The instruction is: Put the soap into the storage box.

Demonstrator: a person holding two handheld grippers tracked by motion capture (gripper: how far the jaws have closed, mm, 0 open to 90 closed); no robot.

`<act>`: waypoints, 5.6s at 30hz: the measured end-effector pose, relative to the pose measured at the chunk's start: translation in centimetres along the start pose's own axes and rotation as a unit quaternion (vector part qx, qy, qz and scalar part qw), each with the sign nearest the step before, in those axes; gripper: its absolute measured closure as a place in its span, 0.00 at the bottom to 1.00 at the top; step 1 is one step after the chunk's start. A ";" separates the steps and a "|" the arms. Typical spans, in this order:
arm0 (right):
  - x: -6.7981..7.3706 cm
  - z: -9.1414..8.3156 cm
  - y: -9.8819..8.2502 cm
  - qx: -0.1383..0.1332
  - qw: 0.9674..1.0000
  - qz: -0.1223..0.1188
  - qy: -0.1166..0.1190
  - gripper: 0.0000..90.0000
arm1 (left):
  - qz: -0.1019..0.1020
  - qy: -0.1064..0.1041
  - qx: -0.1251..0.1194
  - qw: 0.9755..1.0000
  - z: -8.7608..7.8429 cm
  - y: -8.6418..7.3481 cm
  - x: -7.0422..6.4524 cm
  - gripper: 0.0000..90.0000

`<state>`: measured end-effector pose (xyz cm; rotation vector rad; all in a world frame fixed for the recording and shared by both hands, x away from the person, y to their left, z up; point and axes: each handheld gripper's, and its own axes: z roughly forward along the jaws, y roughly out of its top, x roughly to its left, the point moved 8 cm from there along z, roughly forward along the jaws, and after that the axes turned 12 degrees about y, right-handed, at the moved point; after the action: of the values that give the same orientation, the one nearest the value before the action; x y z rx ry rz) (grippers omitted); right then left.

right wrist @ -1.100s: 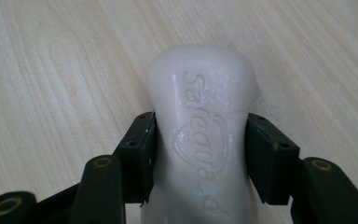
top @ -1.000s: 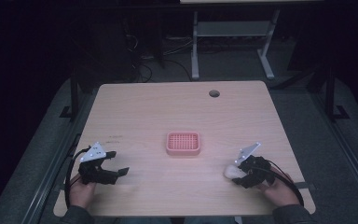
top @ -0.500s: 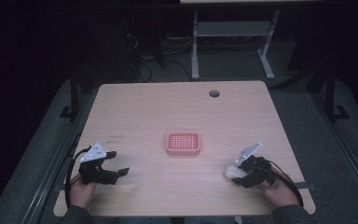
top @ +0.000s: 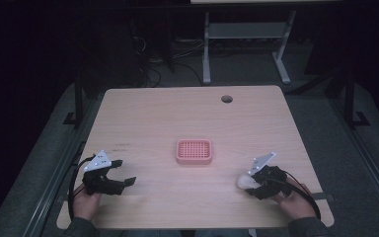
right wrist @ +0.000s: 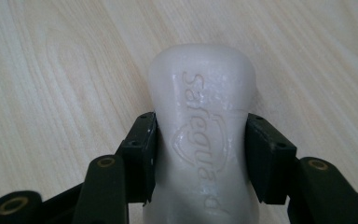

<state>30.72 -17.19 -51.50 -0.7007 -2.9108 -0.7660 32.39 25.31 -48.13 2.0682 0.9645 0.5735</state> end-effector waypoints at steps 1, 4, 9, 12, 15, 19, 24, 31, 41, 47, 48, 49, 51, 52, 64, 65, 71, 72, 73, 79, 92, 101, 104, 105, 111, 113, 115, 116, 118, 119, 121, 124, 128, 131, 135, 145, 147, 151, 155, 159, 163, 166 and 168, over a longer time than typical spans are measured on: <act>0.0 -0.1 0.1 0.000 1.000 -0.001 -0.003 0.54 | -0.001 0.000 -0.001 1.000 0.0 0.0 0.0 0.16; 0.1 -0.2 0.4 -0.001 1.000 -0.005 -0.006 0.54 | -0.001 0.000 0.000 1.000 0.0 0.0 0.0 0.16; 0.4 -0.7 0.9 -0.008 1.000 -0.013 -0.003 0.54 | -0.002 0.001 -0.001 1.000 0.0 0.0 0.0 0.16; 0.3 -1.1 1.3 -0.013 1.000 -0.017 -0.004 0.54 | -0.003 0.001 -0.001 1.000 0.0 -0.1 0.0 0.16; 0.3 -1.3 1.8 -0.019 1.000 -0.021 -0.004 0.54 | -0.003 0.001 -0.001 1.000 0.0 -0.1 0.0 0.16; 0.3 -0.8 2.3 -0.014 1.000 -0.024 0.006 0.54 | -0.002 0.001 -0.002 1.000 0.0 -0.1 0.0 0.16; 0.2 0.4 1.9 0.006 1.000 -0.018 0.011 0.54 | -0.004 0.001 -0.001 1.000 -0.1 -0.1 0.1 0.16; 0.2 0.4 1.9 0.007 1.000 -0.022 0.019 0.54 | -0.003 0.001 -0.002 1.000 0.0 0.0 0.1 0.16; 0.3 0.0 3.1 0.004 0.999 -0.027 0.017 0.54 | -0.004 0.001 -0.002 1.000 0.0 0.0 0.1 0.16; 0.1 0.3 4.3 0.017 0.999 -0.041 0.022 0.54 | -0.004 0.001 0.000 1.000 -0.1 -0.1 0.1 0.16; 0.1 0.3 4.5 0.020 0.999 -0.042 0.024 0.54 | -0.004 0.001 -0.001 1.000 -0.1 -0.1 0.1 0.16; 0.0 0.4 4.7 0.023 0.998 -0.044 0.025 0.54 | -0.005 0.001 -0.001 1.000 -0.1 -0.1 0.1 0.16; -0.1 0.3 5.2 0.027 0.998 -0.046 0.026 0.54 | -0.004 0.001 -0.001 1.000 -0.1 -0.1 0.1 0.16; -0.2 0.3 5.5 0.027 0.998 -0.047 0.028 0.54 | -0.004 0.002 -0.001 1.000 -0.1 -0.1 0.1 0.16; -0.8 -0.1 9.0 0.035 0.996 -0.070 0.035 0.54 | -0.008 0.002 -0.006 1.000 -0.1 0.0 0.2 0.16; -0.9 0.0 9.3 0.036 0.996 -0.071 0.038 0.54 | -0.008 0.002 -0.006 1.000 -0.1 0.0 0.2 0.16; -1.1 0.3 10.3 0.034 0.995 -0.075 0.049 0.54 | -0.007 0.002 -0.005 1.000 -0.2 0.0 0.2 0.16; -1.2 0.4 10.5 0.036 0.995 -0.075 0.049 0.54 | -0.007 0.001 -0.005 1.000 -0.2 0.0 0.2 0.16; -1.3 0.4 10.7 0.036 0.995 -0.075 0.051 0.54 | -0.007 0.002 -0.005 1.000 -0.2 0.0 0.2 0.16; -1.7 0.5 11.6 0.035 0.995 -0.078 0.058 0.54 | -0.008 0.001 -0.004 1.000 -0.2 0.0 0.2 0.16; -2.2 1.1 13.2 0.039 0.993 -0.080 0.073 0.54 | -0.007 0.001 -0.005 1.000 -0.2 0.0 0.2 0.16; -2.4 1.5 14.3 0.045 0.993 -0.086 0.074 0.54 | -0.008 0.000 -0.006 1.000 -0.2 0.0 0.2 0.16; -2.5 1.6 14.9 0.043 0.992 -0.090 0.074 0.54 | -0.007 0.000 -0.006 1.000 -0.2 0.0 0.2 0.16; -2.5 1.6 14.9 0.043 0.992 -0.090 0.074 0.54 | -0.008 0.000 -0.006 1.000 -0.2 0.0 0.2 0.16; -2.7 2.0 15.8 0.048 0.992 -0.095 0.073 0.54 | -0.007 0.000 -0.006 1.000 -0.2 0.0 0.2 0.16; -2.8 2.0 16.1 0.048 0.991 -0.095 0.075 0.54 | -0.007 0.000 -0.006 1.000 -0.2 0.0 0.2 0.16; -2.8 2.2 16.5 0.050 0.991 -0.099 0.072 0.54 | -0.007 0.000 -0.006 1.000 -0.2 0.0 0.2 0.16; -2.8 2.2 16.6 0.048 0.991 -0.098 0.074 0.54 | -0.007 0.000 -0.006 1.000 -0.2 0.0 0.2 0.16; -2.9 2.4 17.0 0.051 0.991 -0.100 0.074 0.54 | -0.007 0.000 -0.007 1.000 -0.2 0.0 0.2 0.16; -2.9 2.4 17.0 0.051 0.991 -0.100 0.074 0.54 | -0.007 0.000 -0.007 1.000 -0.2 0.0 0.2 0.16; -3.0 2.6 17.2 0.052 0.991 -0.100 0.074 0.54 | -0.008 0.000 -0.007 1.000 -0.2 0.0 0.2 0.16; -3.1 2.6 17.6 0.053 0.991 -0.102 0.073 0.54 | -0.008 0.000 -0.006 1.000 -0.2 0.0 0.2 0.16; -3.2 2.6 18.3 0.046 0.991 -0.104 0.073 0.54 | -0.008 0.000 -0.007 1.000 -0.2 0.0 0.2 0.16; -3.3 2.6 18.5 0.041 0.991 -0.104 0.075 0.54 | -0.008 0.000 -0.006 1.000 -0.2 0.0 0.3 0.16; -3.4 2.9 18.7 0.050 0.991 -0.103 0.074 0.54 | -0.008 0.000 -0.006 1.000 -0.2 0.0 0.3 0.16; -3.5 3.0 20.2 0.043 0.990 -0.109 0.077 0.54 | -0.010 -0.001 -0.008 1.000 -0.3 0.0 0.2 0.16; -3.5 3.2 20.3 0.044 0.990 -0.109 0.077 0.54 | -0.009 -0.001 -0.008 1.000 -0.3 0.1 0.2 0.16; -3.8 3.7 20.2 0.049 0.990 -0.105 0.076 0.54 | -0.010 -0.001 -0.008 1.000 -0.3 0.1 0.2 0.16; -4.1 4.1 20.3 0.051 0.990 -0.104 0.076 0.54 | -0.010 -0.001 -0.008 1.000 -0.3 0.1 0.2 0.16; -4.2 4.3 20.3 0.052 0.990 -0.103 0.076 0.54 | -0.009 -0.002 -0.008 1.000 -0.3 0.1 0.2 0.16; -4.3 4.6 20.4 0.052 0.991 -0.102 0.076 0.54 | -0.009 -0.001 -0.008 1.000 -0.3 0.1 0.2 0.16; -4.4 4.8 20.4 0.055 0.991 -0.100 0.075 0.54 | -0.009 -0.001 -0.008 1.000 -0.3 0.1 0.2 0.16; -4.5 5.0 20.4 0.055 0.990 -0.101 0.076 0.54 | -0.008 -0.001 -0.007 1.000 -0.3 0.0 0.2 0.16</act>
<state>44.07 -0.86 -47.30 -0.3259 -2.8859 -0.6360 32.37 25.61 -47.90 2.0471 0.9721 0.5692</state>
